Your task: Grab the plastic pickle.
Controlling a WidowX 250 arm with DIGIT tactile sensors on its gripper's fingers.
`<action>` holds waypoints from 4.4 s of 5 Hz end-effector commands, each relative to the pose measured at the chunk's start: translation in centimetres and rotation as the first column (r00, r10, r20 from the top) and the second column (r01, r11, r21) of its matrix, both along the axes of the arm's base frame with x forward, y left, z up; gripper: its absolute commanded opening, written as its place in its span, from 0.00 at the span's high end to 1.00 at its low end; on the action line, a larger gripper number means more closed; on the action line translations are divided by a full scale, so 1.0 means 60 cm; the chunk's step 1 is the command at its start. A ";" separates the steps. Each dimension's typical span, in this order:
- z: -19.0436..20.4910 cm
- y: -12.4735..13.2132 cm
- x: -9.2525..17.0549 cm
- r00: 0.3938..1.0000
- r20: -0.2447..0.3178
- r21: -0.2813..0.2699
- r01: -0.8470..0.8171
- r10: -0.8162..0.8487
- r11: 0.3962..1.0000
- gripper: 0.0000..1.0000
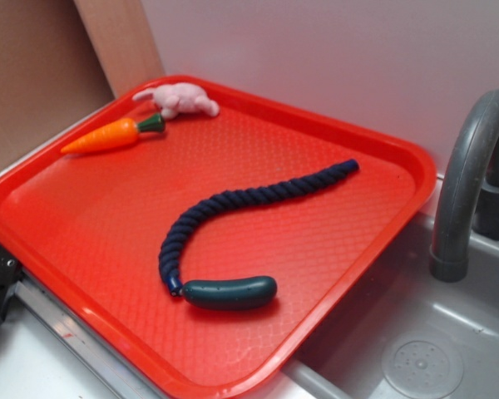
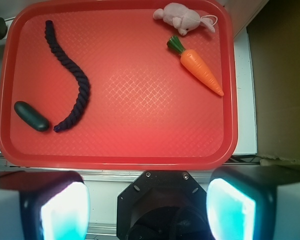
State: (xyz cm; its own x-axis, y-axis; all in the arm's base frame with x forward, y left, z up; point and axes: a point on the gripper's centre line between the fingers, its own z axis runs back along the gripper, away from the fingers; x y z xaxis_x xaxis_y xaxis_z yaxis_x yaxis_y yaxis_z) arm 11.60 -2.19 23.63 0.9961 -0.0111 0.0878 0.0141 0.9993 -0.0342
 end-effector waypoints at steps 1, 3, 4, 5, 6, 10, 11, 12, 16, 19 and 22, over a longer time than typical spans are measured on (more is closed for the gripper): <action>0.000 0.000 0.000 1.000 0.000 0.000 0.000 0.000 1.000 0.00; -0.021 -0.027 0.030 0.960 0.015 -0.005 0.278 -0.278 0.960 0.00; -0.033 -0.070 0.050 0.858 0.091 0.008 0.508 -0.506 0.862 0.00; -0.050 -0.120 0.051 0.705 0.100 0.018 0.705 -0.703 0.709 0.00; -0.058 -0.131 0.046 0.508 0.147 -0.002 0.858 -0.849 0.513 0.00; -0.166 -0.226 0.074 0.293 0.090 -0.080 0.955 -0.952 0.286 0.00; -0.206 -0.269 0.057 0.103 0.076 -0.098 0.991 -0.992 0.096 0.00; -0.240 -0.304 0.025 -0.076 0.033 -0.075 0.994 -0.997 -0.078 0.00; -0.316 -0.363 0.017 0.293 -0.099 -0.041 0.954 -0.951 0.298 0.00; -0.338 -0.380 0.014 0.476 -0.187 0.021 0.876 -0.859 0.481 1.00; -0.223 -0.270 0.065 0.751 -0.127 0.042 0.656 -0.648 0.753 1.00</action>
State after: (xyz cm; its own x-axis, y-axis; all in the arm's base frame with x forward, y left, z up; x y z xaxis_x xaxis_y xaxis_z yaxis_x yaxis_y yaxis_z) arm 16.04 -17.84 9.63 0.7330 -0.6754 -0.0814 0.6777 0.7353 0.0016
